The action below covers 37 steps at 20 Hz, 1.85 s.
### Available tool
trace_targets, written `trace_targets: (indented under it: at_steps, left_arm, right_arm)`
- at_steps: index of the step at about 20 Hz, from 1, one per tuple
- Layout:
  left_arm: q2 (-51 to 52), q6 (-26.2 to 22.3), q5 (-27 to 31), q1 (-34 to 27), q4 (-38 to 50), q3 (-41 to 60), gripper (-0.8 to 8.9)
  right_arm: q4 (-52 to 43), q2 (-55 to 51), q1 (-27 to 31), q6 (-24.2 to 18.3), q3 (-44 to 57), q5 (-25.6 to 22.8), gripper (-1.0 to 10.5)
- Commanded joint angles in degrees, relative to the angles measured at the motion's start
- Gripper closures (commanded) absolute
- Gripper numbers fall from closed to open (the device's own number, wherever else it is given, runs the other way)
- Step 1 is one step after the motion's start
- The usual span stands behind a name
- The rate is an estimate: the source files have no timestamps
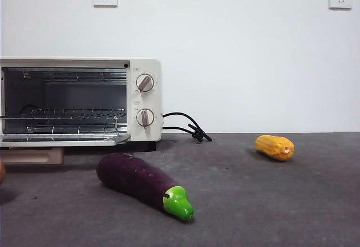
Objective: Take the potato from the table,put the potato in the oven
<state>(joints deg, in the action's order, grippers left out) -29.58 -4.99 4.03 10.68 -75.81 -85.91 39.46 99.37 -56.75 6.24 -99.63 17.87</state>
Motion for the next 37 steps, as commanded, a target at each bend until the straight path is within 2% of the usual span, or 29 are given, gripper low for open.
trace_targets:
  at_steps: [1,6,8,10,13,16,22,32,36,37]
  left_arm:
    - [1.9,-0.6,3.1,0.1,0.3,0.1,8.18]
    - [2.9,0.1,3.0,0.5,0.3,0.2,8.18]
    - [2.9,0.4,2.8,0.6,0.3,0.3,8.18]
    - [2.9,0.4,2.9,0.8,0.3,0.7,8.18]
    - [2.9,0.7,2.6,1.0,0.3,1.9,8.18]
    - [2.9,1.0,-0.1,1.3,0.3,4.3,8.19]
    - [2.9,1.5,0.0,3.8,0.3,8.7,8.18]
    - [2.9,1.5,0.7,5.2,0.3,8.7,8.18]
    - [2.9,1.5,0.7,5.2,0.3,8.7,8.18]
    - [2.9,1.5,0.7,5.2,0.3,8.7,8.18]
  right_arm:
    - [0.6,5.1,-1.2,-4.5,-3.7,-0.6,2.8]
    - [-0.9,15.0,-3.3,-11.6,-7.9,-3.2,2.7]
    - [-1.6,18.2,-4.3,-14.3,-8.1,-3.6,2.1]
    - [-2.3,21.0,-5.4,-15.6,-8.1,-4.6,2.1]
    - [-4.1,23.8,-6.8,-15.7,-8.1,-7.5,2.1]
    - [-7.0,25.8,-7.4,-15.7,-8.1,-10.0,2.1]
    - [-9.5,29.0,-7.4,-15.5,-8.1,-10.0,2.1]
    - [-9.5,33.5,-7.3,-14.8,-8.1,-9.8,2.1]
    - [-9.4,34.4,-7.4,-13.5,-8.1,-9.9,2.3]
    - [-9.3,34.4,-7.3,-13.2,-8.1,-9.9,2.7]
